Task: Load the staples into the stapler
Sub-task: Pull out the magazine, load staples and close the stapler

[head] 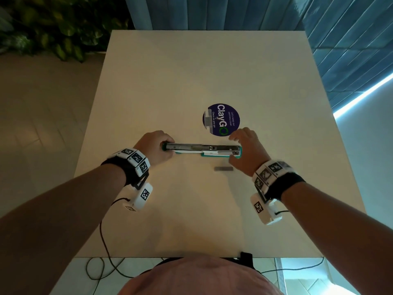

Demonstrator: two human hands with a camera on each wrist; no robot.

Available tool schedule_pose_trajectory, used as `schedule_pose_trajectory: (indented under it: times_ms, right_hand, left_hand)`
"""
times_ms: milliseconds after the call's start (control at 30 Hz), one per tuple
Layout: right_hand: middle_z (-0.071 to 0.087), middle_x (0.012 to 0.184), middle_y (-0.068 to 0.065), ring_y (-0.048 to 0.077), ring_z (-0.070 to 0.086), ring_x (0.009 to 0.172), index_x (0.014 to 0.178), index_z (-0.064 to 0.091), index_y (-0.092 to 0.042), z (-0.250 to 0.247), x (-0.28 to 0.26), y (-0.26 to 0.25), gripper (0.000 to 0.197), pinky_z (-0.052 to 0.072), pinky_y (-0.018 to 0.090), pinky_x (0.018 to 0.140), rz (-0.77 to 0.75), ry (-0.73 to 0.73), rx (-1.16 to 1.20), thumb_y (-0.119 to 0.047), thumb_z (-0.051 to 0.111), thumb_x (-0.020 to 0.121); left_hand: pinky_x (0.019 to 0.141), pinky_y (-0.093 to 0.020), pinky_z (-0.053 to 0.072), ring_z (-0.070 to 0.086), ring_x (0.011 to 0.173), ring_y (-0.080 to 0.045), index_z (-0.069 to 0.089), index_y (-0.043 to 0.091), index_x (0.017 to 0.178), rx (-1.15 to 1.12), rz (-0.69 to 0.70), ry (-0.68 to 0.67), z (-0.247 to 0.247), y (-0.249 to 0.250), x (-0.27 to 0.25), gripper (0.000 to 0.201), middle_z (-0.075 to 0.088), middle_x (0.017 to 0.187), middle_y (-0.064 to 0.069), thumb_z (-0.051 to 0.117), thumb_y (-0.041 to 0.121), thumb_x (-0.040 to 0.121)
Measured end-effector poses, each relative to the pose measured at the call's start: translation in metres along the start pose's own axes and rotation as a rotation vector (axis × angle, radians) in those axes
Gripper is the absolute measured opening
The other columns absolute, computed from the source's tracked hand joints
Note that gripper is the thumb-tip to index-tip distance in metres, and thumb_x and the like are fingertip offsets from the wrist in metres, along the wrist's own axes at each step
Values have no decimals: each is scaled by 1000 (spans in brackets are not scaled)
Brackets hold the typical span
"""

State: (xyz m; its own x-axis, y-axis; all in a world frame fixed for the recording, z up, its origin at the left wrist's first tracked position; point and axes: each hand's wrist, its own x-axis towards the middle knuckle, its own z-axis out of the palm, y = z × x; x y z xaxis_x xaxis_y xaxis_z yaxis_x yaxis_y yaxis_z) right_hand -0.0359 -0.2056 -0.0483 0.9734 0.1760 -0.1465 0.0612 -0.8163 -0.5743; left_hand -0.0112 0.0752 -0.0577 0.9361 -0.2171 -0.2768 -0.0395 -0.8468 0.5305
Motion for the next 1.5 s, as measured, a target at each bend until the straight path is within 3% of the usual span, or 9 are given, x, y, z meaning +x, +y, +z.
schedule_pose_trajectory:
  times_ms: [67,167,267,533,700,766,1066,1200,1500]
  right_hand:
    - [55,108,4,20,47,98,102,52,-15,5,-14,-13,38,45,31,86,-118,-35,-34,-18,70,69]
    - [55,115,4,24,48,108,110,55,-16,18,-26,-18,38,45,38,97,-186,-206,-186,-24,65,75]
    - [53,122,6,26,47,113,118,54,-15,27,-27,-15,39,43,39,102,-146,-332,-274,-23,60,80]
    - [57,114,10,27,49,112,109,60,-11,21,-20,-20,24,43,40,101,-115,-390,-265,-11,46,89]
    - [57,97,3,18,50,91,94,62,-14,-8,1,-25,14,45,29,79,-125,-154,-139,-16,57,80]
    - [57,97,1,15,48,90,95,63,-14,-16,14,-23,16,42,25,77,-116,-183,-192,-17,58,80]
    - [63,97,7,21,55,90,95,68,-11,-14,25,-19,19,49,32,78,-78,-255,-224,-17,59,79]
    - [60,88,2,19,55,84,94,69,-15,-14,26,-18,19,42,23,65,-86,-279,-256,-17,57,79]
    - [67,91,11,25,60,84,92,72,-11,-18,25,-27,22,52,34,73,-59,-299,-264,-16,53,83]
  left_hand:
    - [73,-28,41,58,84,-21,68,16,98,-1,-3,4,1,-1,0,28,64,94,-4,73,19,71]
    - [73,-27,40,57,82,-20,67,16,98,5,16,7,2,-4,0,31,65,94,-6,75,16,69]
    - [73,-27,40,58,84,-22,67,14,99,6,36,13,4,-6,1,32,66,95,-8,75,13,68]
    - [72,-27,42,59,81,-20,69,16,96,-18,39,58,5,-7,0,29,66,92,-6,75,13,68]
    - [76,-30,47,61,82,-22,68,19,95,-28,56,66,7,-10,0,30,67,92,-5,75,13,67]
    - [75,-29,46,59,81,-20,68,20,94,-37,51,70,7,-11,0,29,67,91,-3,75,13,66]
    - [75,-28,44,59,80,-20,68,19,94,-60,55,77,7,-11,-1,29,66,90,-4,75,12,67]
    - [74,-27,43,58,79,-19,68,18,94,-62,66,83,7,-11,-1,29,66,90,-4,75,11,67]
    - [72,-26,41,59,79,-19,68,19,95,-49,69,79,8,-13,0,29,66,89,-3,75,12,67]
